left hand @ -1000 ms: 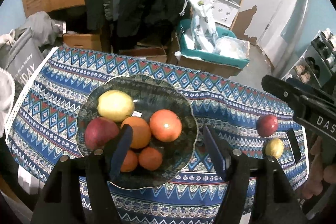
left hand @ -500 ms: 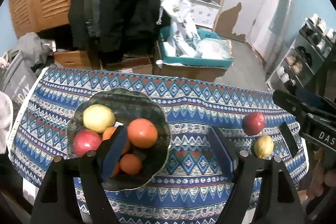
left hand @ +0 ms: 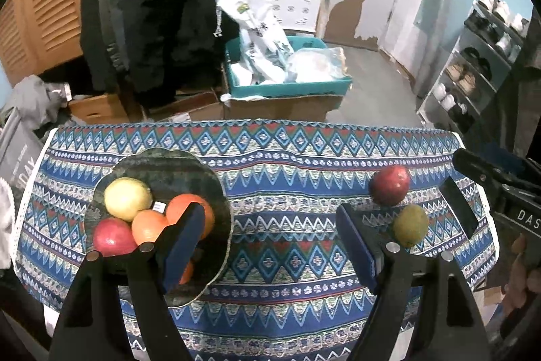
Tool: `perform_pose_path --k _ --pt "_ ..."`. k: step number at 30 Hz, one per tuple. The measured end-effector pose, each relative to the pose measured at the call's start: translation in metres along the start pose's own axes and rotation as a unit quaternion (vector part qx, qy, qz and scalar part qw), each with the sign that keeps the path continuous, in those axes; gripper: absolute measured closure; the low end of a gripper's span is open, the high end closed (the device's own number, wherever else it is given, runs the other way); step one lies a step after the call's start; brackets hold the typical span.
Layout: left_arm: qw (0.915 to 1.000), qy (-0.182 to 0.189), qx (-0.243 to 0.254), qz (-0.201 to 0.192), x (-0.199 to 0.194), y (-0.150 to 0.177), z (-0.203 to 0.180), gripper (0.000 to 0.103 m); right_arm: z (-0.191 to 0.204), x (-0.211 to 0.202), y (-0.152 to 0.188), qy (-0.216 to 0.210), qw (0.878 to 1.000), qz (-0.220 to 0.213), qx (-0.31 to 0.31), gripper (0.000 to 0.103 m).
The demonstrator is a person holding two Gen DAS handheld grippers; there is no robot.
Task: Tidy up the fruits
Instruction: 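Grasp the red apple with the left tool while the right tool grasps the yellow pear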
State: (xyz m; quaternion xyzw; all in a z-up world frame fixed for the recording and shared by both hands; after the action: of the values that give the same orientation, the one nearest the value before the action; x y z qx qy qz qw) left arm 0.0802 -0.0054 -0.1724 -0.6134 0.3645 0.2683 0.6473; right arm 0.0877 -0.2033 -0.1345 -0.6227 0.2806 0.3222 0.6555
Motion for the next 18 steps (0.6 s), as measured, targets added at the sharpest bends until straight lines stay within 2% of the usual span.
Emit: perform_pose_path --k 9,18 --pt "0.9994 0.006 0.027 0.018 0.021 0.0 -0.03 0.022 -0.048 0.019 0.019 0.015 0.998 0.034 0.043 0.018" --pt "0.9974 0.002 0.054 0.047 0.048 0.006 -0.056 0.022 -0.077 0.051 0.045 0.031 0.994 0.08 0.064 0.018"
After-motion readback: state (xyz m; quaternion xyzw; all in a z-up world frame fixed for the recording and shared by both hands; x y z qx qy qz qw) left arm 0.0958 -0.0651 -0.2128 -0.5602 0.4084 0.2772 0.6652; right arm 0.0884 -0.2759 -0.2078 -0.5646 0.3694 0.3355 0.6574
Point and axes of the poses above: each gripper's, at about its wrist camera, not at the fingertips, and x roughly the way its jaws point, z to its left, y to its underside, the point moved 5 cm from there along x, roughly the way its jaws point, and after that the axes turned 7 degrees about x, right-handed, at the moved point
